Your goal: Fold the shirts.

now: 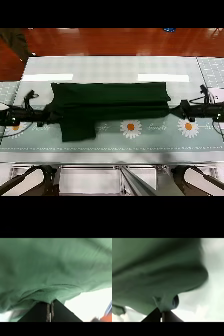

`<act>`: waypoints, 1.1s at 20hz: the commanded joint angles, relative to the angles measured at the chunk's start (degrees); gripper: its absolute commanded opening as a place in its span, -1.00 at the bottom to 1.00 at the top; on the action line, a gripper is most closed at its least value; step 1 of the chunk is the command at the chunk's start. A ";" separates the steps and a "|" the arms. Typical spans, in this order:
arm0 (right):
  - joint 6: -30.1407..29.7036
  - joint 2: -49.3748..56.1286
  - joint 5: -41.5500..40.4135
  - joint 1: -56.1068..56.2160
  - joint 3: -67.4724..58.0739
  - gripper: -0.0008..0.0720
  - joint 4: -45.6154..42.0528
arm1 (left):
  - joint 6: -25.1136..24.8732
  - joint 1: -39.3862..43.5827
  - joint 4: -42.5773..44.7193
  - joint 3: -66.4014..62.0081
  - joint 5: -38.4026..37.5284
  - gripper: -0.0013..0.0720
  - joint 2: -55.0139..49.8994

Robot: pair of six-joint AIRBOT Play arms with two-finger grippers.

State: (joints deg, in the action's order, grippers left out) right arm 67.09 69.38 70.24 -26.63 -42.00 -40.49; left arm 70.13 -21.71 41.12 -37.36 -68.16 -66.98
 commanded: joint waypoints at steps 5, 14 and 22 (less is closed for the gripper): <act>-0.04 12.07 -6.80 3.93 -11.78 -0.91 7.69 | 1.51 2.43 -5.16 -13.44 7.74 -0.90 -9.22; 1.60 22.10 -8.79 6.62 -21.20 -0.91 7.39 | 7.15 7.58 -5.57 -34.99 6.95 -0.90 -29.86; 1.36 24.26 -12.98 7.93 -21.99 -0.91 7.52 | 7.06 9.09 -5.35 -41.22 3.45 -0.90 -38.93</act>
State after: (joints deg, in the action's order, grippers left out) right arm 68.51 92.95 59.22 -19.46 -63.72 -33.12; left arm 76.99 -13.15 35.64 -77.21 -63.31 -103.28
